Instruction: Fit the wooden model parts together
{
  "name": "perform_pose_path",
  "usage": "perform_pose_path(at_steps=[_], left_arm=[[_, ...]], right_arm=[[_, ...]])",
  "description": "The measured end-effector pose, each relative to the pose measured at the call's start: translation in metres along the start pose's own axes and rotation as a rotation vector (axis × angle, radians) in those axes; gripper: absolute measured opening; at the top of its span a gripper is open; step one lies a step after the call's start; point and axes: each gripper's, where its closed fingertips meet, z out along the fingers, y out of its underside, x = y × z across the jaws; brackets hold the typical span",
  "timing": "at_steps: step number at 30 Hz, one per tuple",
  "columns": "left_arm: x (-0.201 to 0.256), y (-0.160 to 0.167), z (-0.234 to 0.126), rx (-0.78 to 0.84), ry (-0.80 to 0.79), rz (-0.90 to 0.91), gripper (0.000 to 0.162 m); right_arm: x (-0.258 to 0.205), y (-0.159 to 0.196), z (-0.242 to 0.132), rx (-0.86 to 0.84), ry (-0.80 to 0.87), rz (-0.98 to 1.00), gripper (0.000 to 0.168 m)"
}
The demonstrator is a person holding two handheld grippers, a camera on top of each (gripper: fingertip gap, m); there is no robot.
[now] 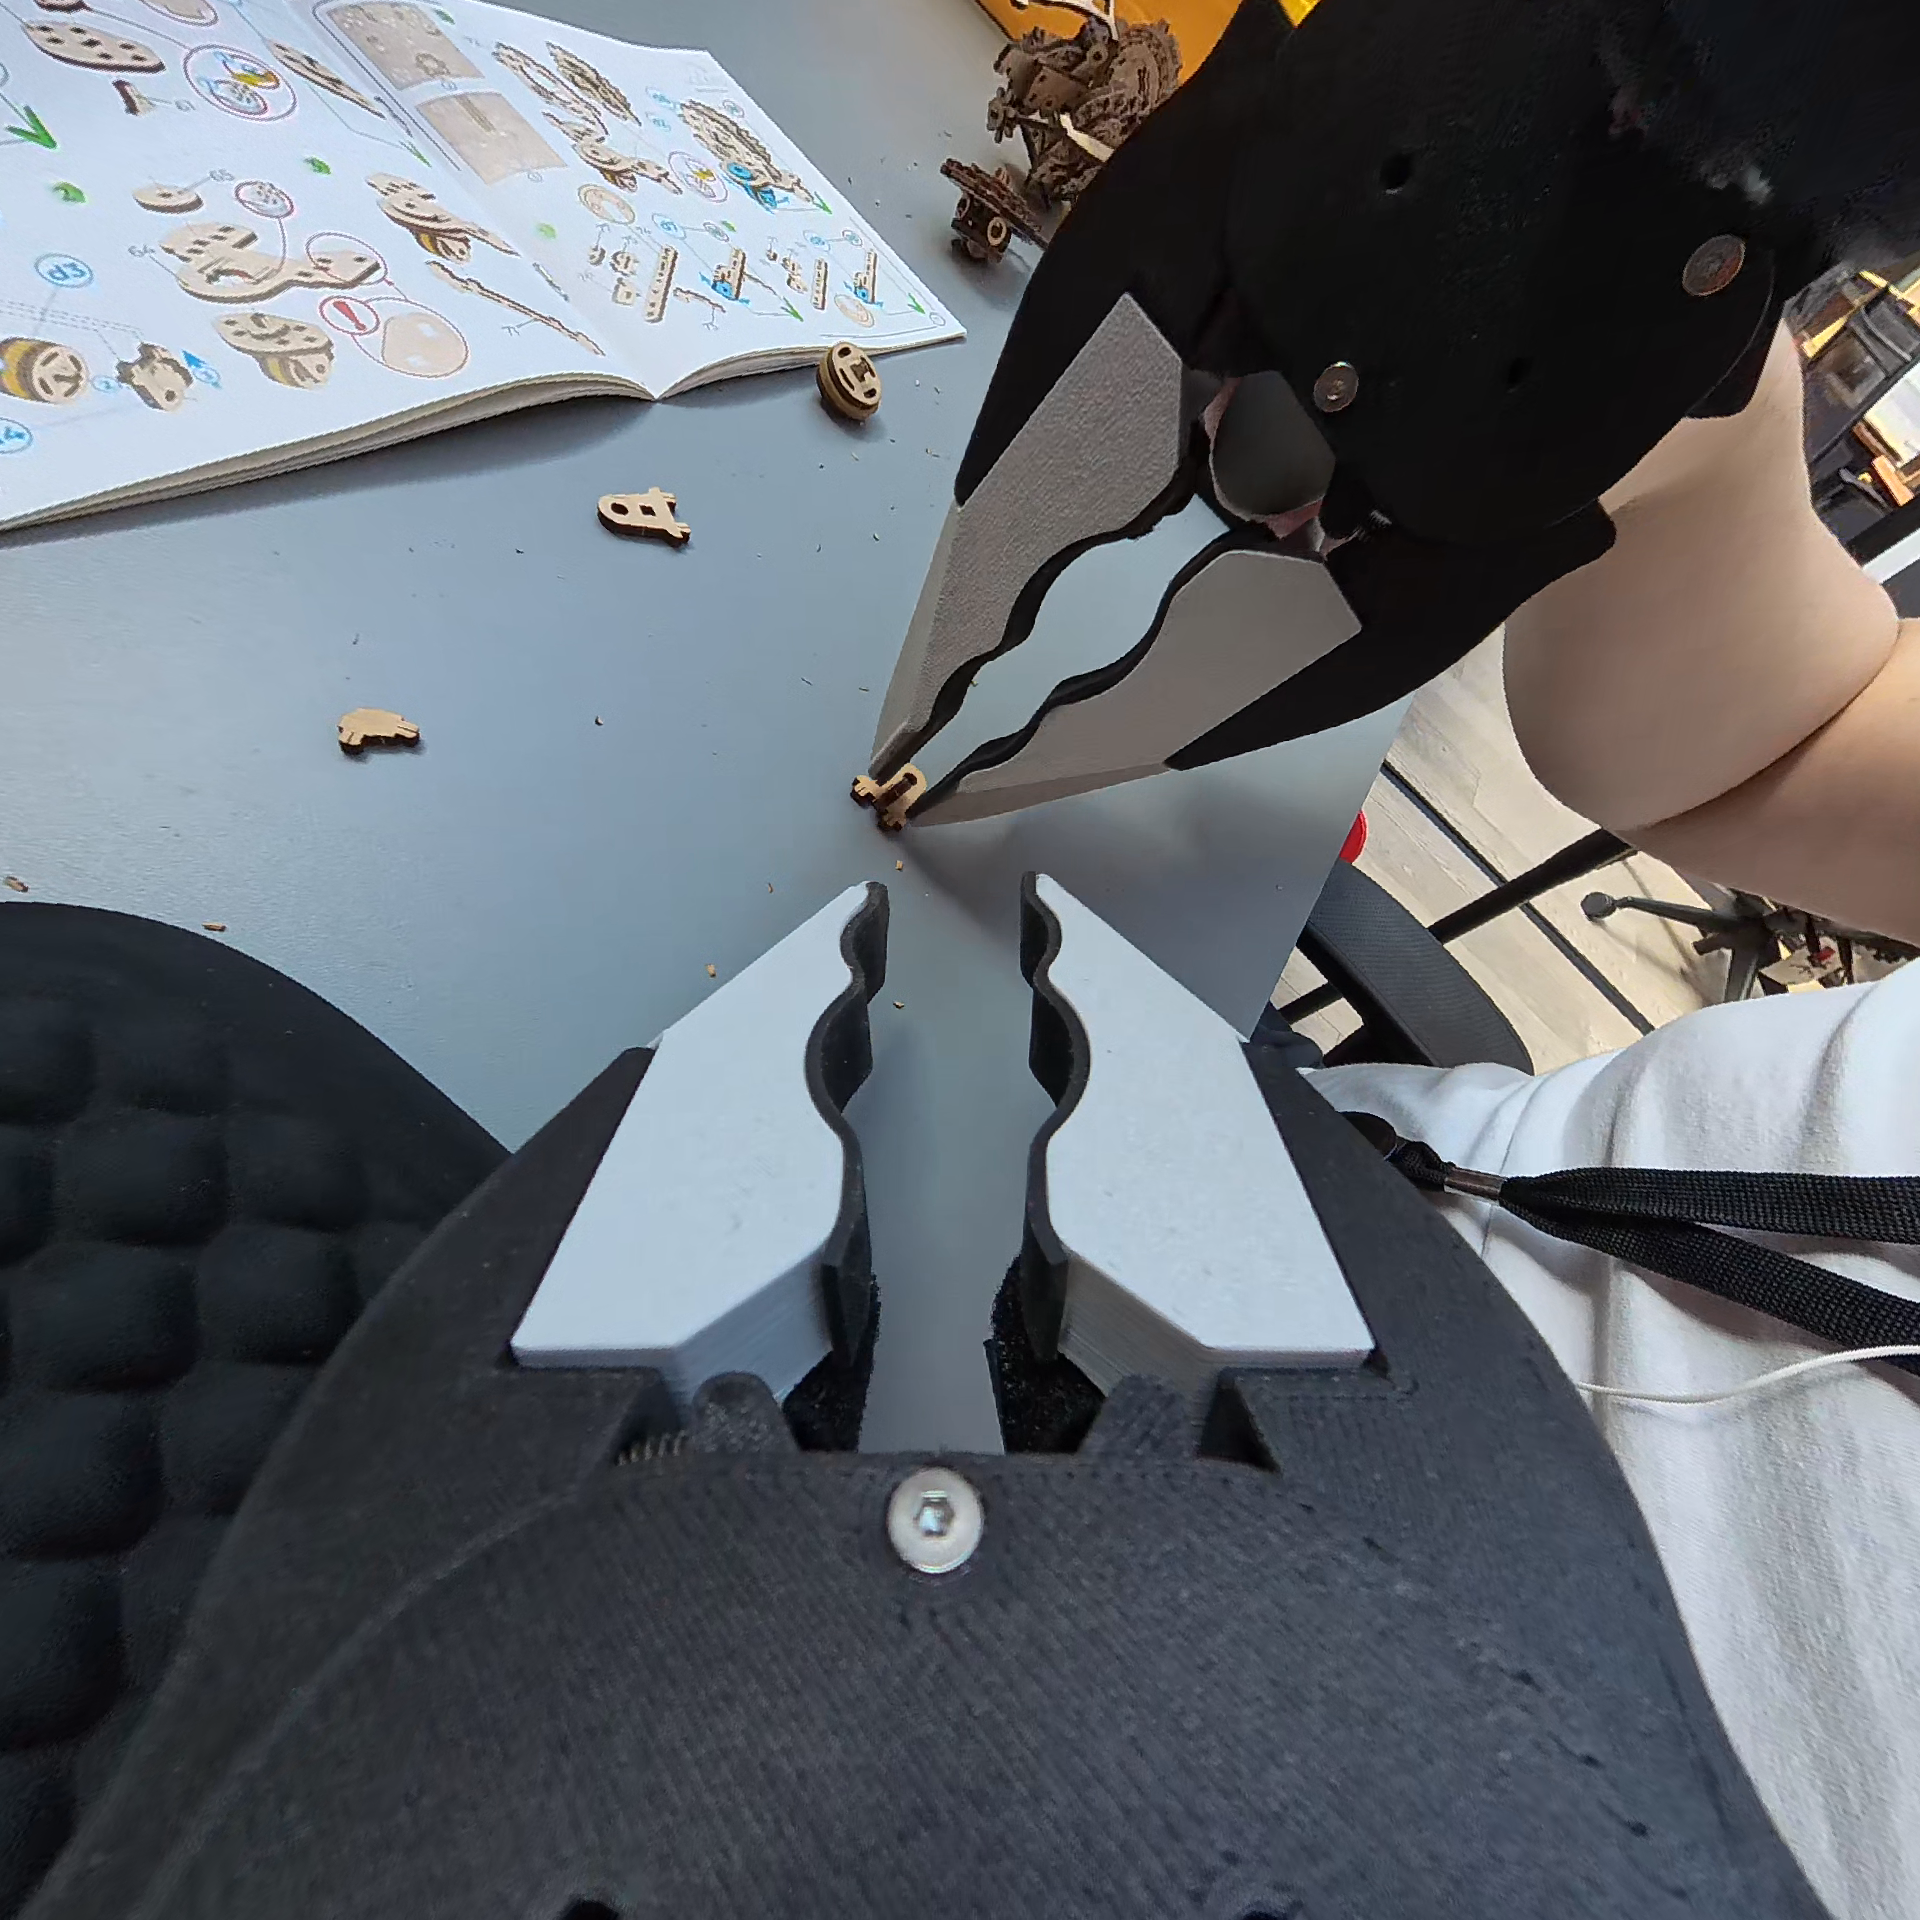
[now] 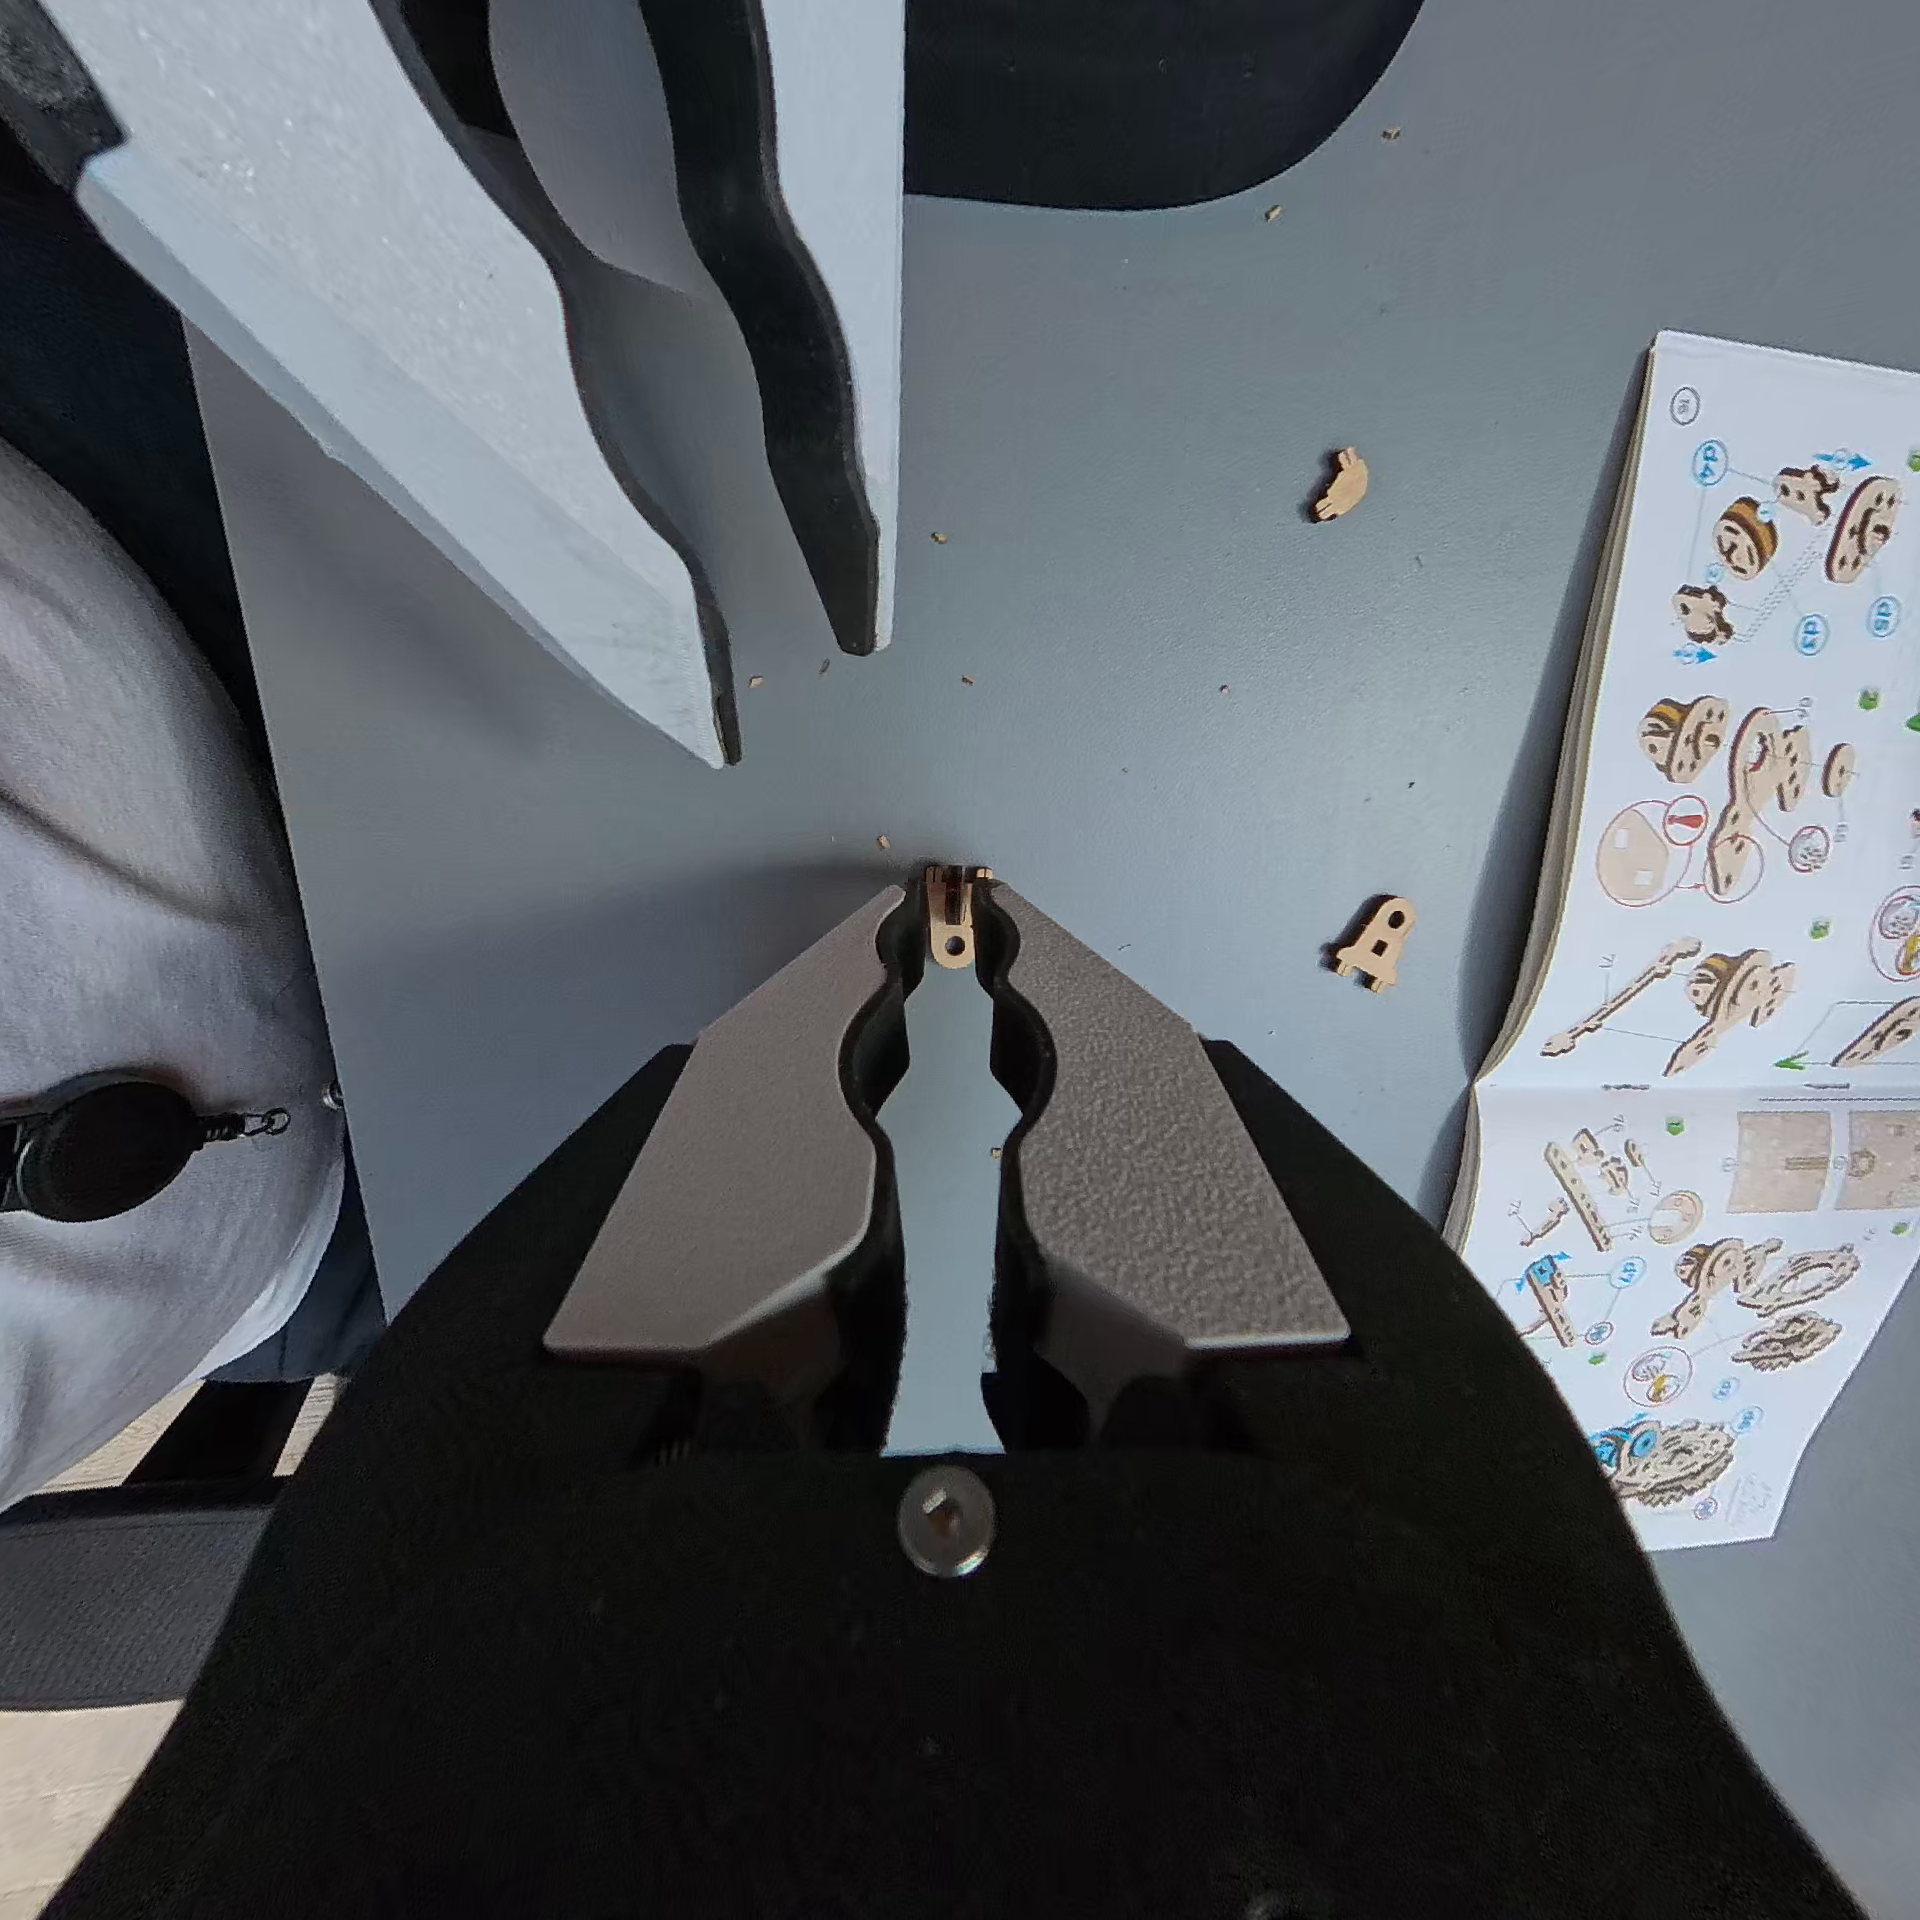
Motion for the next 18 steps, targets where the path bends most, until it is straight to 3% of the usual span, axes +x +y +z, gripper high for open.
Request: perform_pose_path(at_steps=[1,7,13,18], left_arm=[[0.0003,-0.0002,-0.0004,0.002,0.003,-0.001,0.024],[0.0012,-0.0008,-0.0015,0.011,0.014,-0.002,0.024],[0.0023,-0.0014,-0.0025,0.02,0.026,-0.003,0.023],[0.0025,-0.0011,-0.0023,0.016,0.032,-0.006,0.023]], right_arm=[[0.0005,0.001,0.0014,-0.012,0.003,-0.002,0.008],[0.002,0.0008,0.0023,-0.003,-0.034,0.066,0.003],[0.002,0.0015,0.0016,0.207,-0.233,0.262,0.003],[0.0019,0.0013,0.0013,0.3,-0.263,0.3,0.003]])
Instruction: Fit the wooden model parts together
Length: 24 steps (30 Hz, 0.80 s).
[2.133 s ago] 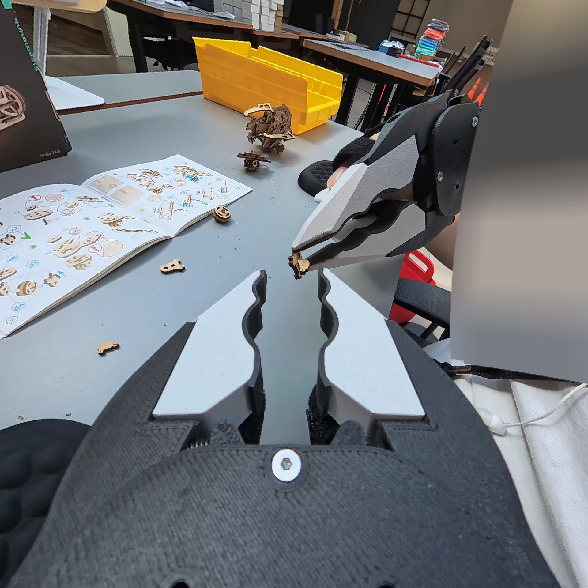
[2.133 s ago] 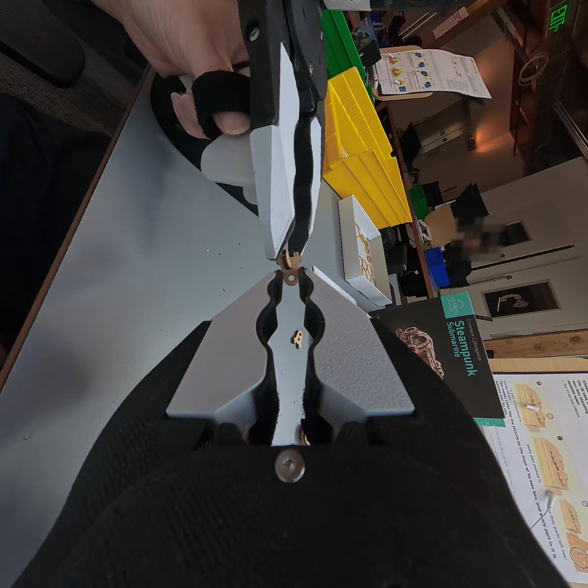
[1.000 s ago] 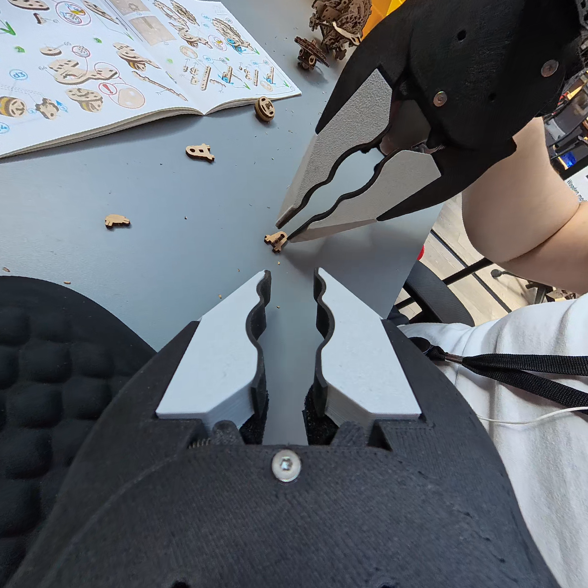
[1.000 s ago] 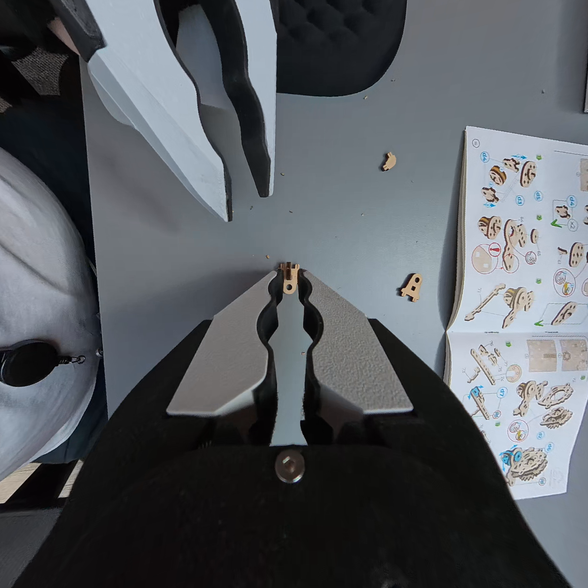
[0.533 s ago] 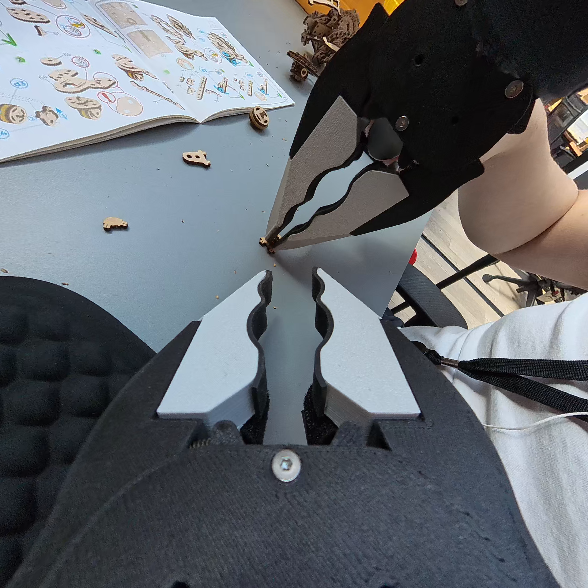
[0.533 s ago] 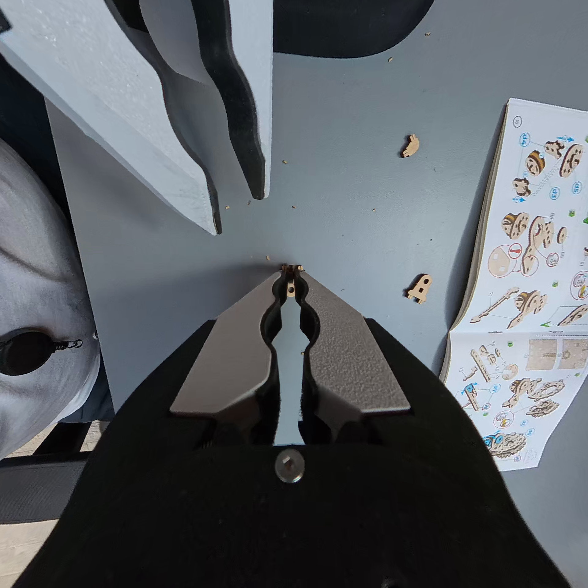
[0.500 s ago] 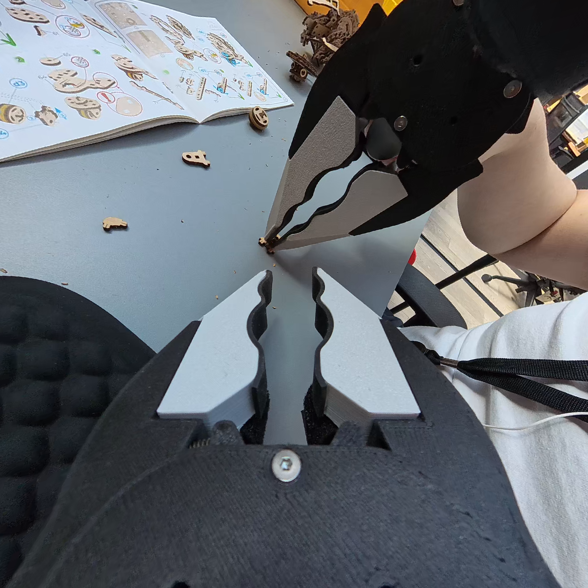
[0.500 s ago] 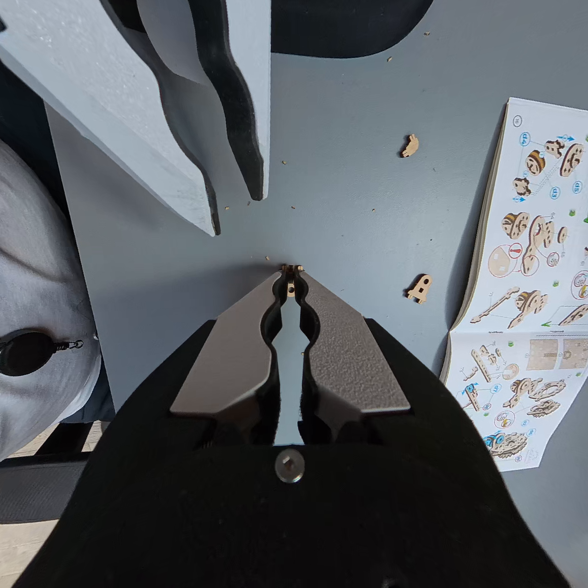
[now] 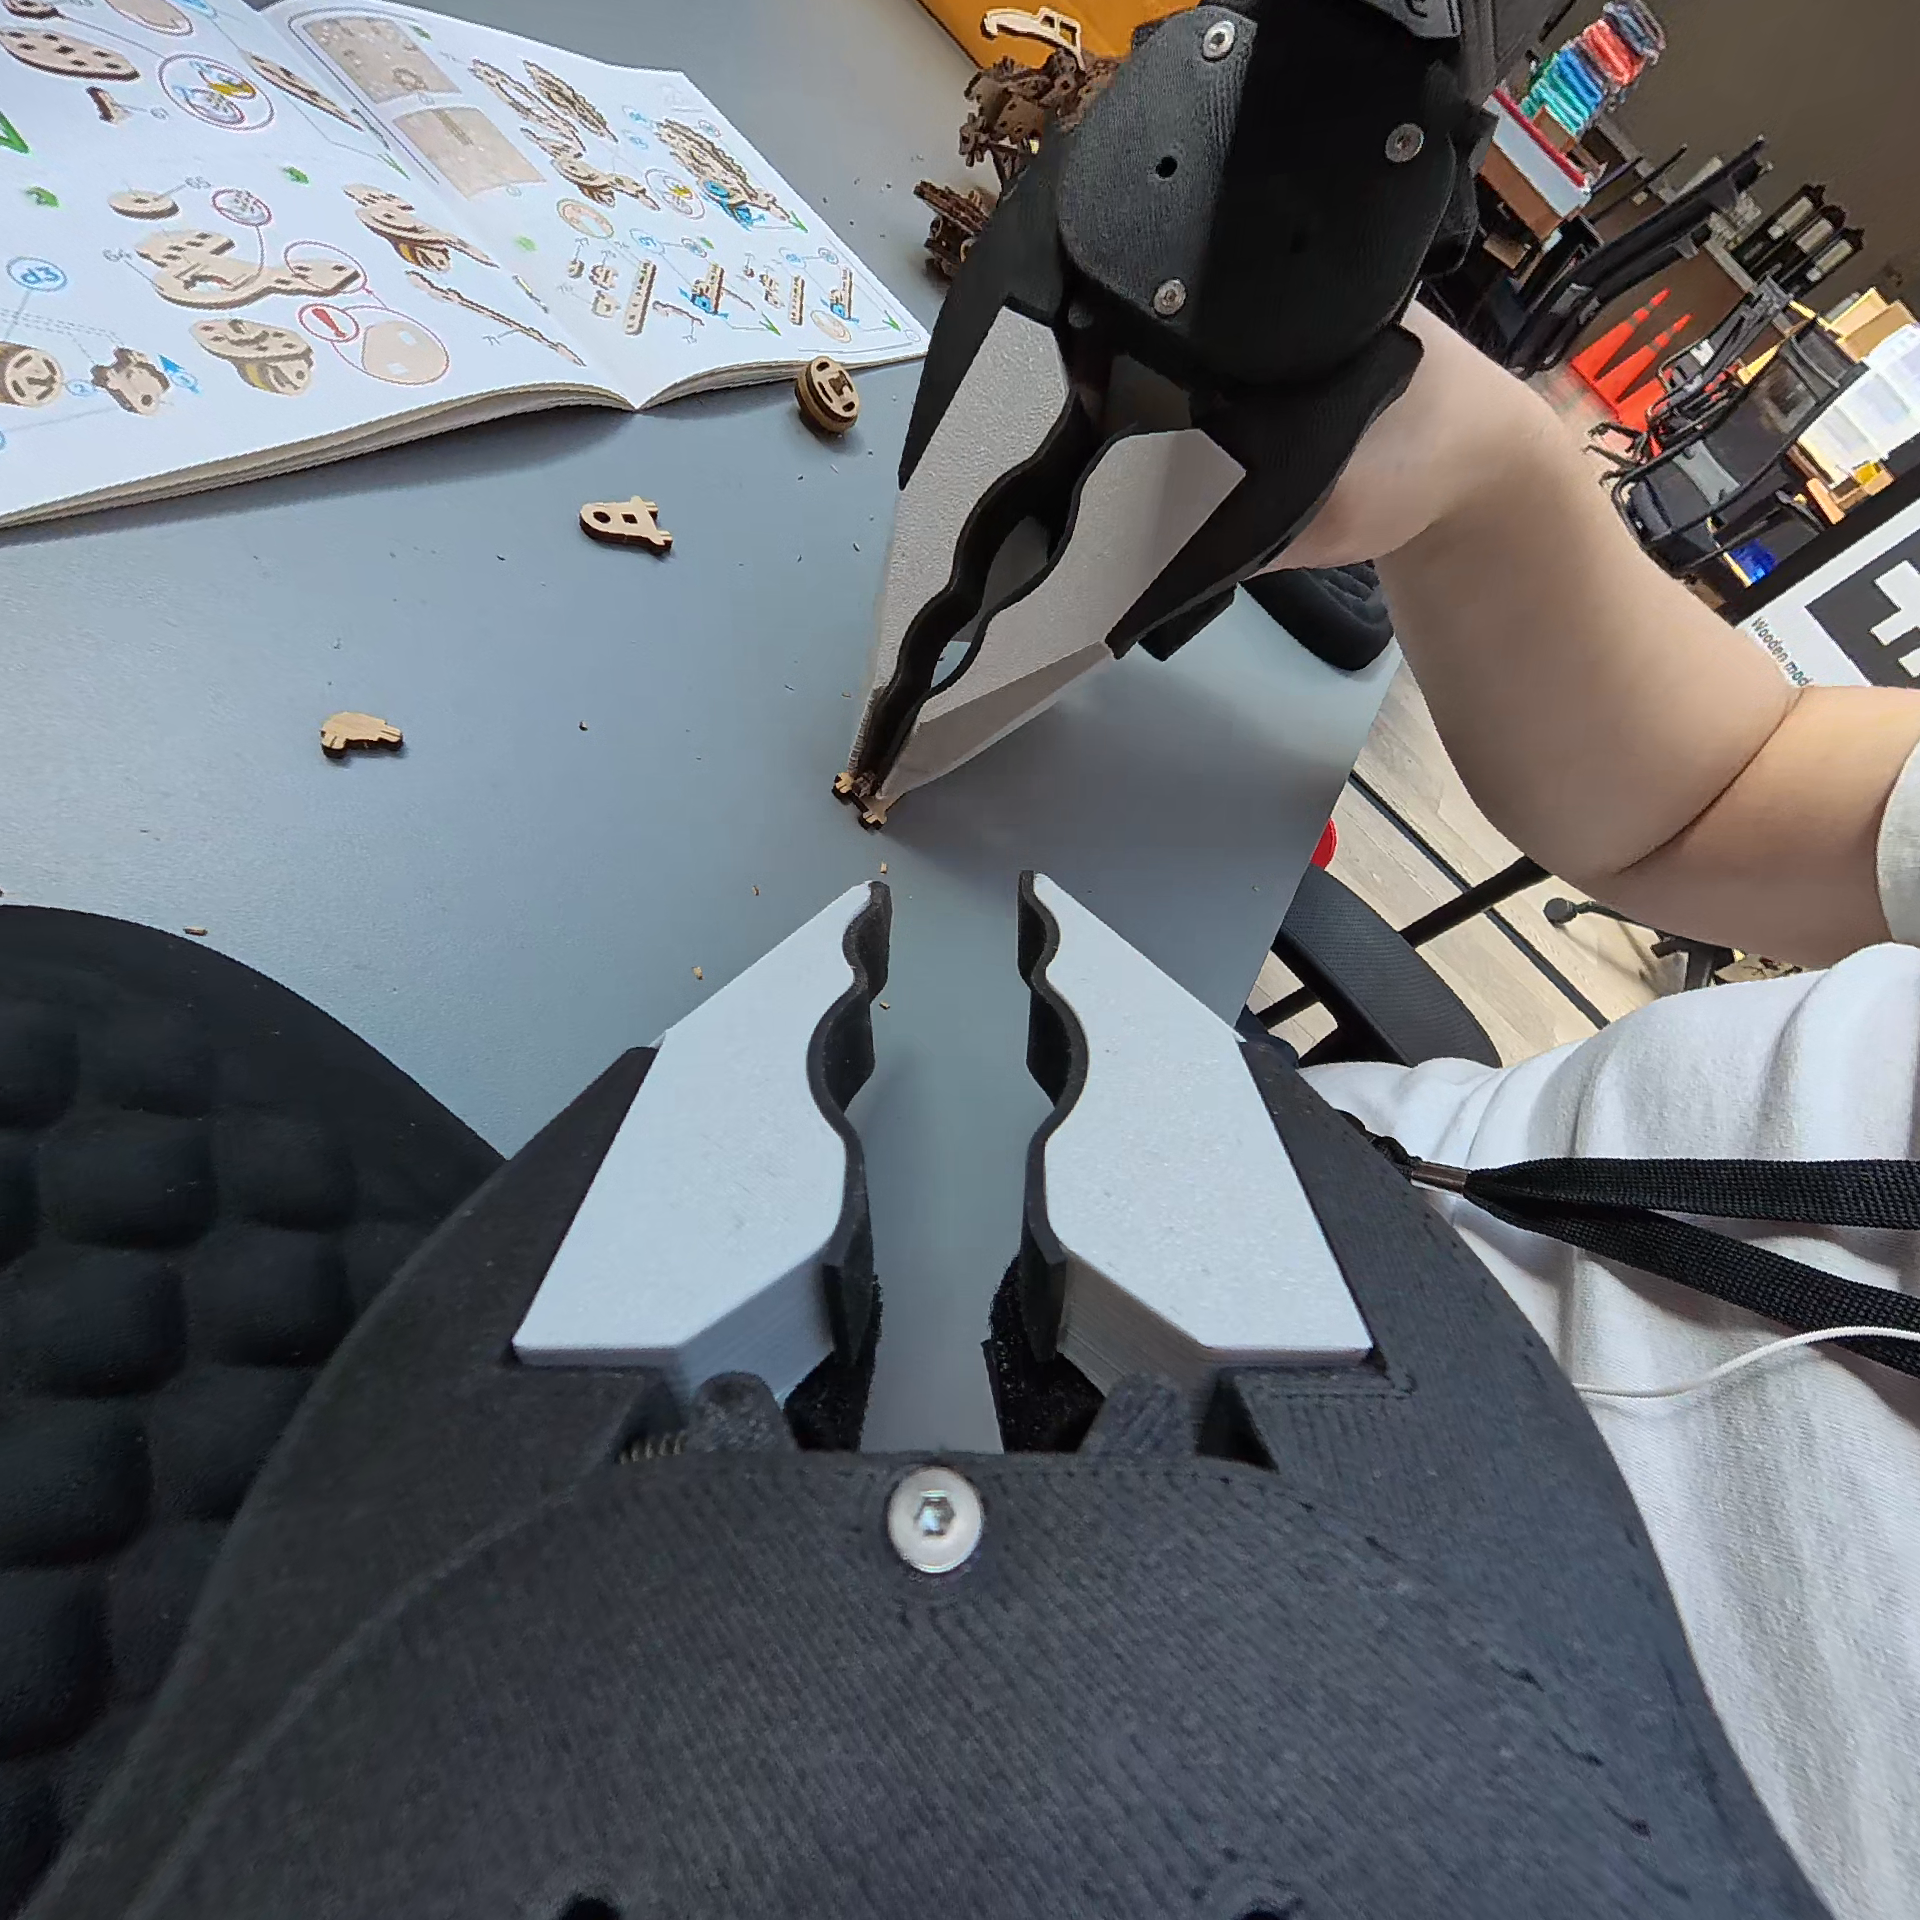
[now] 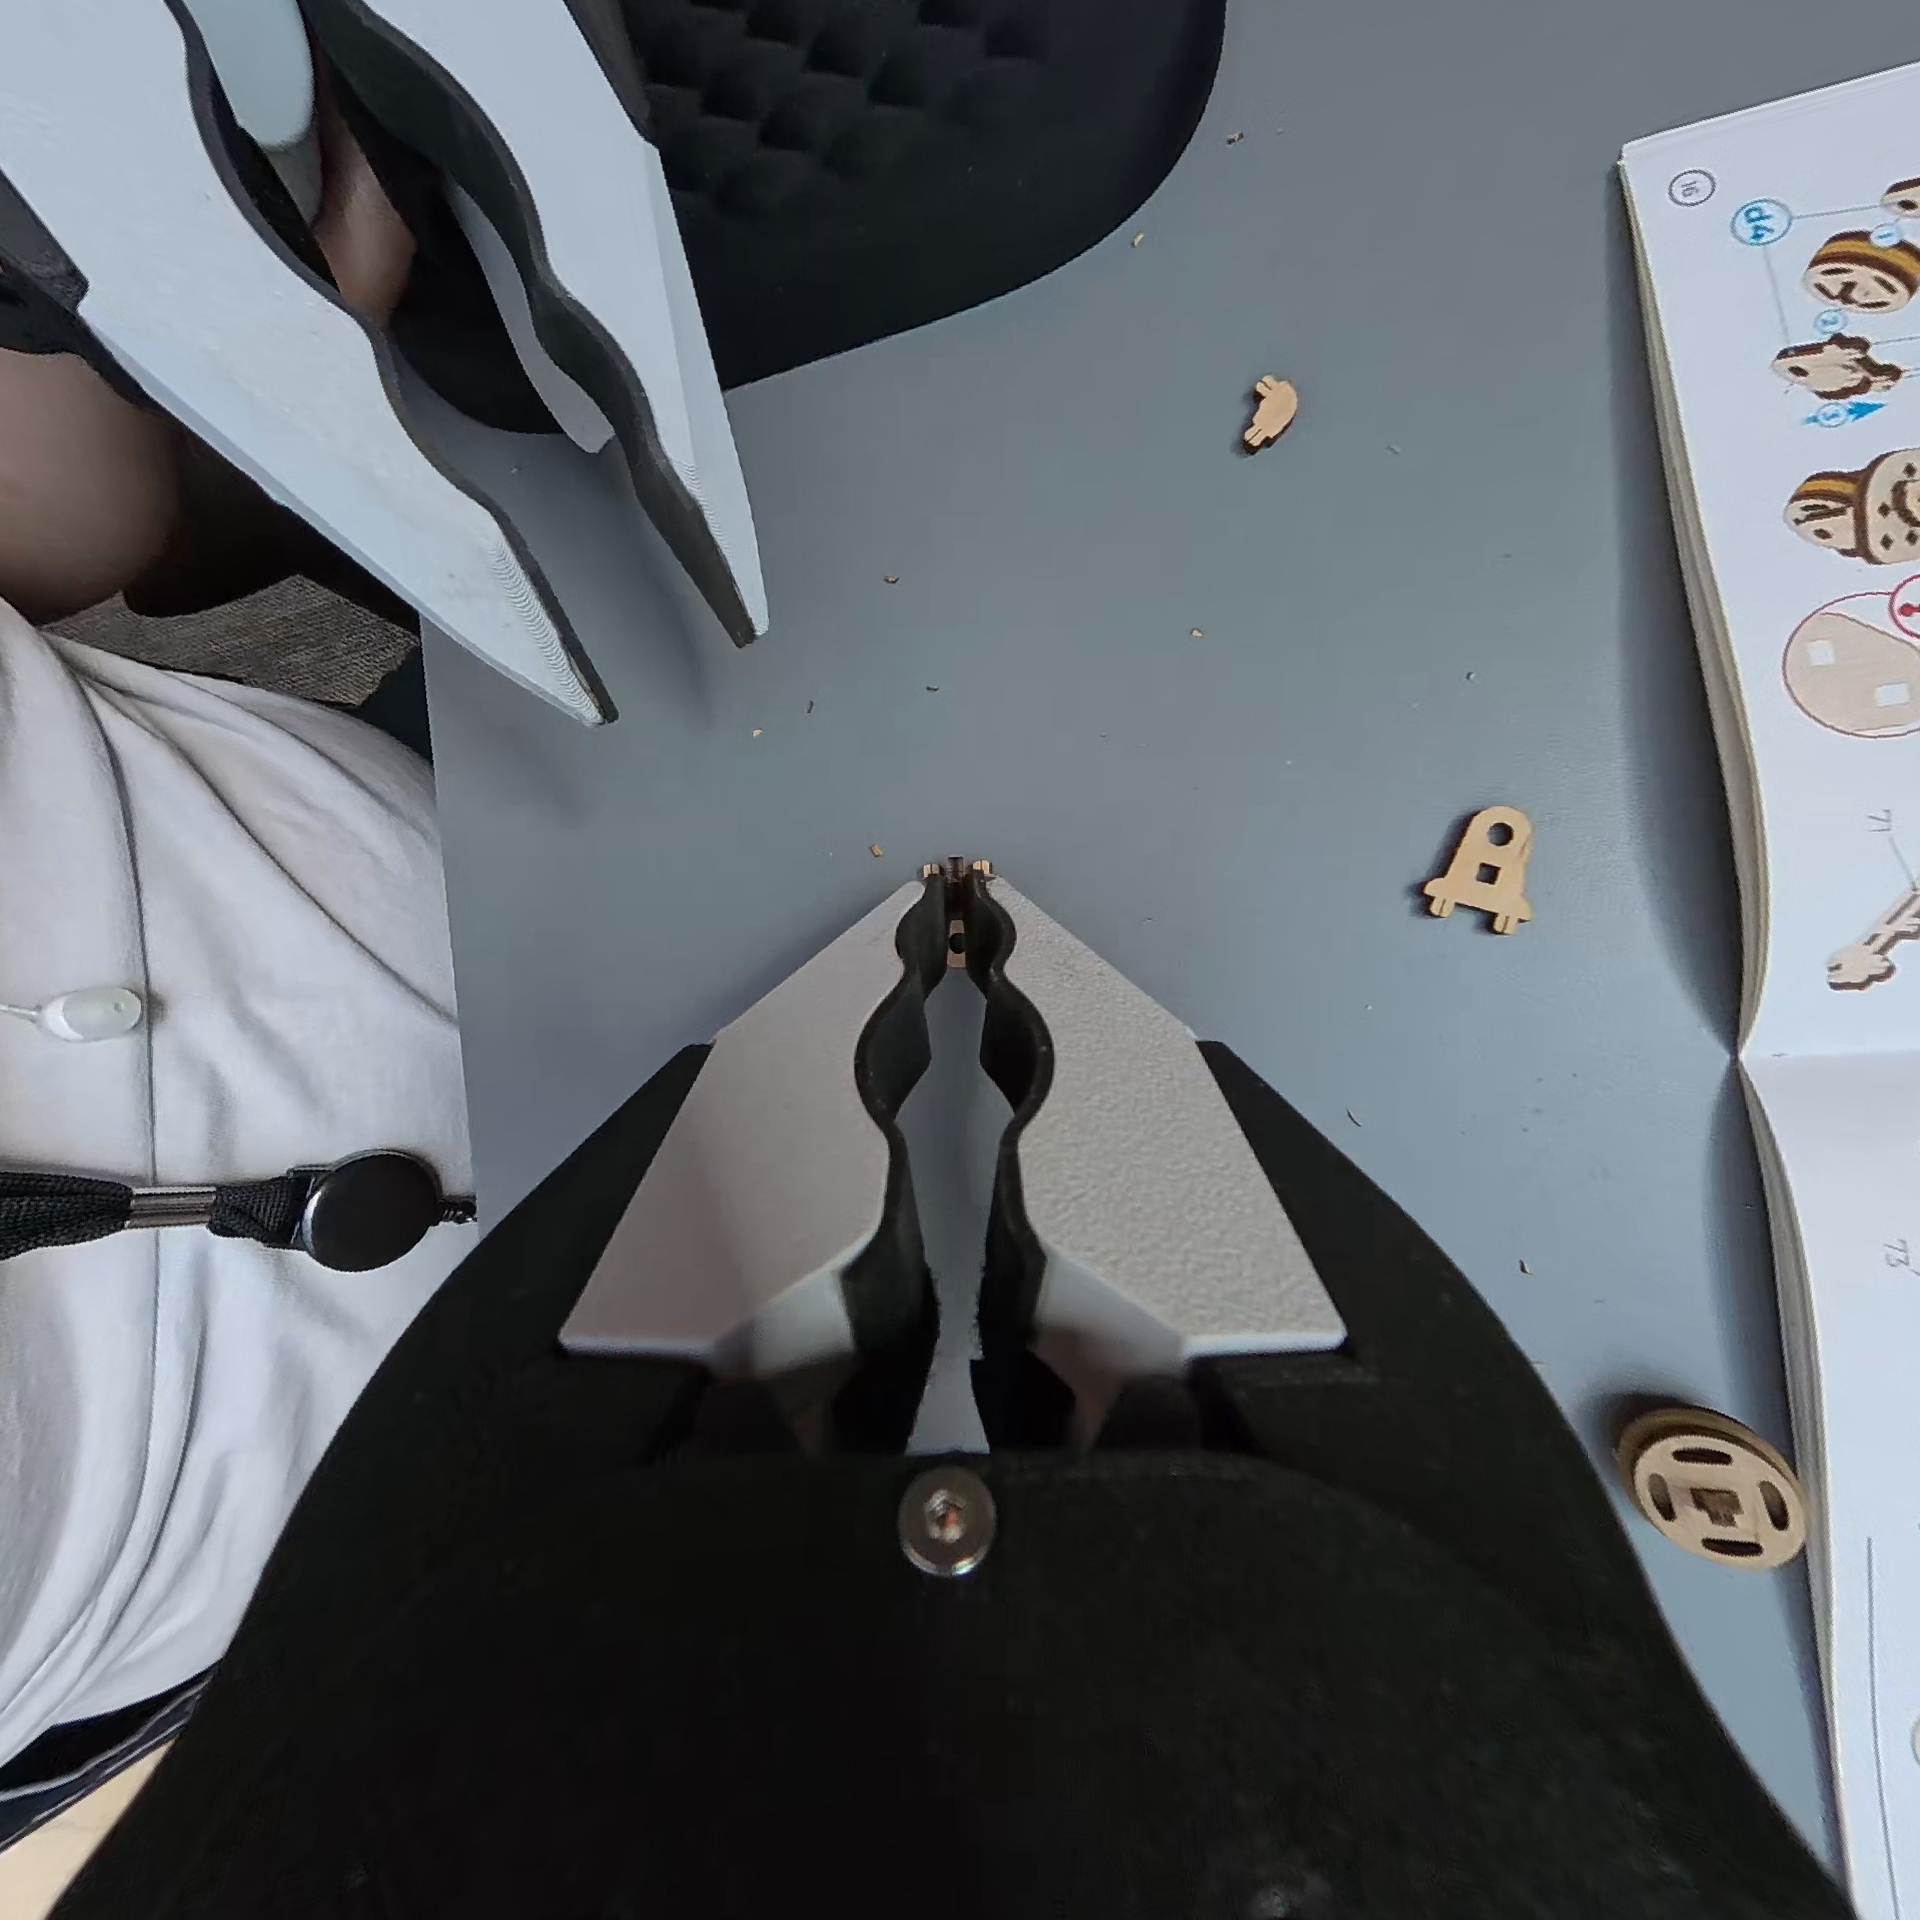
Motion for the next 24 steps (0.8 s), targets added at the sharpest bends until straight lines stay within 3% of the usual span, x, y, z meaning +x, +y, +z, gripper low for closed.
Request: perform_pose_path(at_steps=[10,15,24], left_arm=[[-0.001,0.001,0.0,-0.006,-0.004,-0.008,0.023],[-0.002,0.001,0.001,-0.01,-0.005,-0.009,0.023],[-0.002,0.0,0.0,0.0,-0.004,-0.018,0.023]], right_arm=[[-0.002,-0.006,-0.01,-0.012,0.06,-0.106,0.012],[0.0,-0.002,-0.012,-0.168,0.133,-0.261,0.009],[-0.001,0.002,-0.002,-0.293,0.092,-0.254,0.003]])
